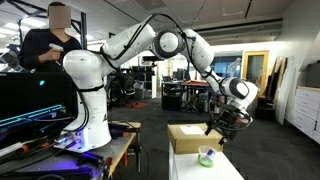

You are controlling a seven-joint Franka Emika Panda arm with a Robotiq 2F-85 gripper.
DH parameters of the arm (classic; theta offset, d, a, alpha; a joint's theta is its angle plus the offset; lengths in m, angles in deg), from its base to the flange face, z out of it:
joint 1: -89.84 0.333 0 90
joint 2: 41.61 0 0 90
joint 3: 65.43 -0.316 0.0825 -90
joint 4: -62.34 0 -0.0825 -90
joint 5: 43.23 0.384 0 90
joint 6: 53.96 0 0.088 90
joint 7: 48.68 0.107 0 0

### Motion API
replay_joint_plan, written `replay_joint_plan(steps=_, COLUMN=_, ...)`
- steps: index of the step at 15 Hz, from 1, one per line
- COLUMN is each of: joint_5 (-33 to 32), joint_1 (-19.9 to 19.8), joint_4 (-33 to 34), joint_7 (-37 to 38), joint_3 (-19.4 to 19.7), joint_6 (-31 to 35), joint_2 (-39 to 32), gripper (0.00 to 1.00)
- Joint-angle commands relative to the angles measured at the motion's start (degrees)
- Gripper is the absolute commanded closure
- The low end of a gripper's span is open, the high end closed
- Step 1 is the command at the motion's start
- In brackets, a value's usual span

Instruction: Remove the blue marker from the clear cup and place it on the brown box

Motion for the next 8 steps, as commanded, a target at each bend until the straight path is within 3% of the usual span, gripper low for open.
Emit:
replay_joint_plan(steps=1, joint_5=-1.7, joint_1=0.0, joint_4=4.3, joint_7=-2.3, joint_3=0.4, joint_6=-1.8, joint_2=-2.8, gripper=0.00)
replay_joint_plan(steps=8, joint_5=-2.6, joint_1=-0.4, joint_4=7.1, joint_7=-6.5, joint_3=0.5, joint_6=-2.3, joint_2=-5.6, gripper=0.00)
